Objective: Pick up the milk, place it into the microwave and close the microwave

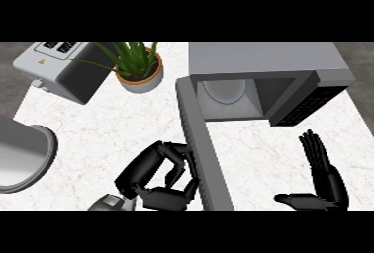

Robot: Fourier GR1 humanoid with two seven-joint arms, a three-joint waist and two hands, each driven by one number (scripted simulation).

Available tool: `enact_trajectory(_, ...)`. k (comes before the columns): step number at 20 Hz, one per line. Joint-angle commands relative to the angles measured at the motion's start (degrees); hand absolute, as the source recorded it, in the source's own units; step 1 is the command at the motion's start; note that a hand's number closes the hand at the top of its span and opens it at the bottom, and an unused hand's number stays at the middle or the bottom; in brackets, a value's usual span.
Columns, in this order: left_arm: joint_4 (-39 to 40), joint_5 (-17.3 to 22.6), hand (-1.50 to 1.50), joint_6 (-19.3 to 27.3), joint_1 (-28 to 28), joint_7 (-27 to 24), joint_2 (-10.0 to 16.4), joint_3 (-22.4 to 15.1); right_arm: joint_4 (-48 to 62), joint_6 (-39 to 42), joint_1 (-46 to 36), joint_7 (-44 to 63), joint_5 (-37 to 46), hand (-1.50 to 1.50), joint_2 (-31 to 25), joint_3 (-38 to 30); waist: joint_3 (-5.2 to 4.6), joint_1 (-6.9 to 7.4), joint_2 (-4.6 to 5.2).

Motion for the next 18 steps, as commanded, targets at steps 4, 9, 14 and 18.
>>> enact_trajectory(4, 22.3, -2.4, 1.5, 15.0, -8.1, -9.9, 0.0, -11.3, -14.2, 5.2, 10.4, 1.3, -2.2, -1.5, -3.9, 0.3, 0.0, -0.23, 0.37)
enact_trajectory(9, 33.8, 3.5, 1.5, 25.5, -13.4, -21.0, 0.0, -14.5, -26.0, 9.7, 14.6, 5.6, -6.8, -1.5, -3.2, 2.5, -0.07, -0.84, 0.49)
enact_trajectory(14, 40.3, 13.8, 1.5, 34.2, -18.9, -26.3, 0.0, -22.2, -34.0, 12.4, 15.7, 12.4, -13.7, -1.5, -4.6, 1.2, -0.08, -1.51, 0.73)
enact_trajectory(18, 42.3, 20.9, 1.5, 37.2, -22.1, -24.7, 0.0, -27.5, -39.9, 13.5, 17.4, 13.8, -14.8, -1.5, -5.2, 2.4, -0.17, -4.06, 1.12)
